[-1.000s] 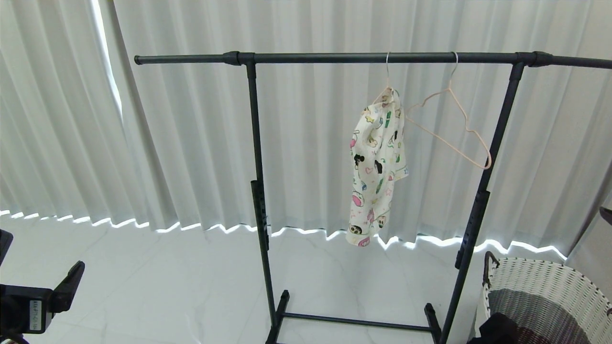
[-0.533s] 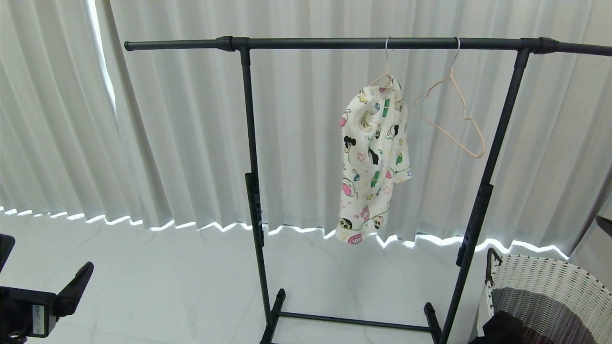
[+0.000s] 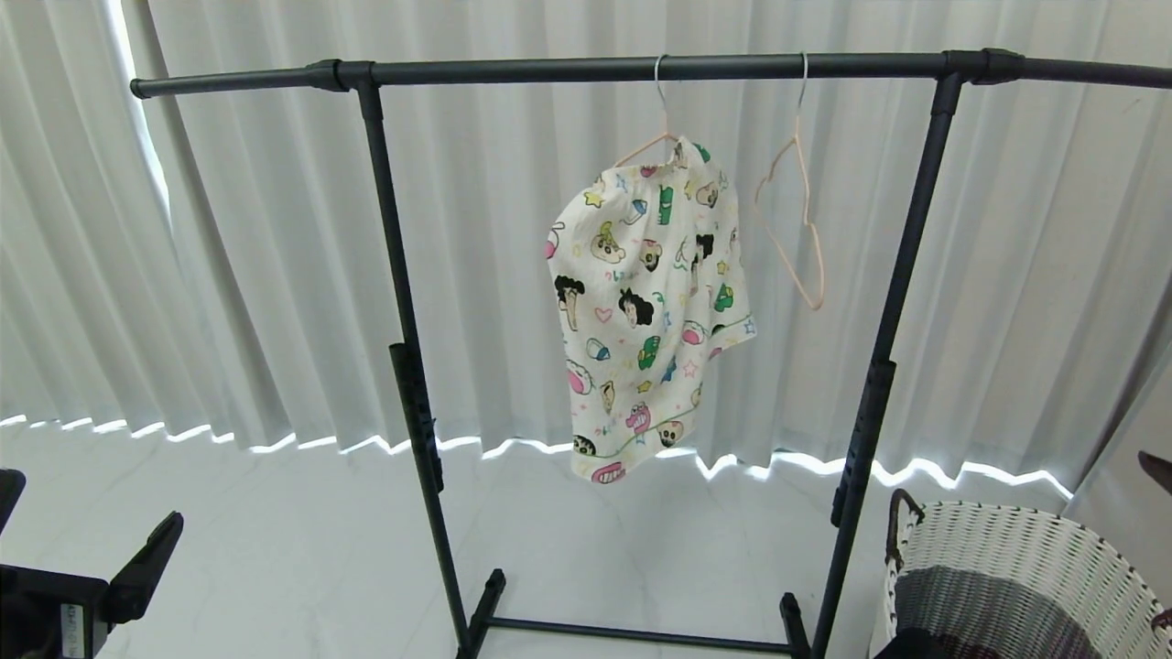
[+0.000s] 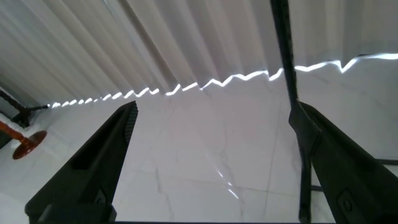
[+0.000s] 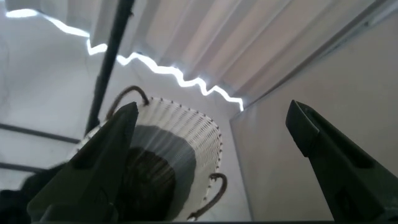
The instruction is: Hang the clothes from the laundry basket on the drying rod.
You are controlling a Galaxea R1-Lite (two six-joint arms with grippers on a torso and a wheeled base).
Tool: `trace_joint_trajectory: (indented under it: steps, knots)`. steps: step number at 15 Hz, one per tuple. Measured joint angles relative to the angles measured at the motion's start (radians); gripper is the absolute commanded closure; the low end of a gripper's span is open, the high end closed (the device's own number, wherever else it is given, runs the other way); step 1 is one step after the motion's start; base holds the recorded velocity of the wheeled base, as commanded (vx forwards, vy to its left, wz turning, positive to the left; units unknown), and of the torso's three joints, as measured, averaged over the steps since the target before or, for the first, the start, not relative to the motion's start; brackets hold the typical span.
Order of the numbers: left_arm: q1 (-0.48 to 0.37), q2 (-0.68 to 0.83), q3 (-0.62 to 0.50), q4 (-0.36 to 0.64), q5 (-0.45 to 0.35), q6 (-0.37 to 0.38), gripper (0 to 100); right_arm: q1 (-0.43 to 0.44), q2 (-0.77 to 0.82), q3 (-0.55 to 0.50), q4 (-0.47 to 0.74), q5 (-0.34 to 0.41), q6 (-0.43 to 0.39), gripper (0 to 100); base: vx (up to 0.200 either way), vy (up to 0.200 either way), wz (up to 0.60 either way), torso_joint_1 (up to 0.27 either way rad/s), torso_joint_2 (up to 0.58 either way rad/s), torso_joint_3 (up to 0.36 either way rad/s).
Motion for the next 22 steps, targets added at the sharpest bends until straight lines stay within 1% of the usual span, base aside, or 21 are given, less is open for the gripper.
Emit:
trace_joint_trajectory:
  steps: [2, 4, 6, 7, 9, 12, 13, 16, 19, 22]
  knots:
    - [-0.006, -0.001, 0.001, 0.001, 0.001, 0.019, 0, 0.009, 0.004, 0.058, 0.000, 0.006, -0.002, 0, 0.000, 0.000, 0.00, 0.000, 0.00, 0.000]
    - [-0.008, -0.002, 0.002, 0.000, 0.001, 0.035, 0, 0.039, 0.025, 0.102, 0.001, 0.053, -0.008, 0, 0.000, 0.000, 0.00, 0.000, 0.00, 0.000]
    - [-0.009, -0.002, 0.003, 0.001, 0.001, 0.044, 0, 0.066, 0.056, 0.140, 0.000, 0.084, -0.031, 0, -0.200, 0.000, 0.00, 0.002, 0.00, 0.002]
    - [-0.011, -0.002, 0.003, 0.001, 0.000, 0.043, 0, 0.076, 0.083, 0.164, -0.002, 0.086, -0.047, 0, -0.200, 0.000, 0.00, 0.012, 0.00, 0.002]
    - [-0.027, -0.003, 0.003, -0.001, -0.015, 0.031, 0, 0.103, 0.138, 0.201, -0.029, 0.086, -0.064, 0, 0.000, 0.000, 0.00, 0.000, 0.00, 0.000]
    - [-0.118, -0.019, 0.015, 0.001, -0.102, -0.008, 0, 0.146, 0.250, 0.268, -0.110, 0.084, -0.068, 0, 0.000, 0.000, 0.00, 0.000, 0.00, 0.000]
    - [-0.136, -0.022, 0.023, 0.000, -0.111, -0.018, 0, 0.159, 0.293, 0.298, -0.156, 0.082, -0.067, 0, 0.000, 0.000, 0.00, 0.000, 0.00, 0.000]
    - [-0.150, -0.029, 0.042, 0.001, -0.112, -0.023, 0, 0.207, 0.433, 0.357, -0.286, 0.082, -0.065, 0, 0.000, 0.000, 0.00, 0.000, 0.00, 0.000]
    - [-0.152, -0.030, 0.045, 0.000, -0.110, -0.023, 0, 0.229, 0.582, 0.375, -0.401, 0.081, -0.064, 0, 0.000, 0.000, 0.00, 0.000, 0.00, 0.000]
    - [-0.149, -0.030, 0.029, 0.001, -0.104, -0.021, 0, 0.257, 0.714, 0.384, -0.479, 0.081, -0.061, 0, 0.000, 0.000, 0.00, 0.000, 0.00, 0.000]
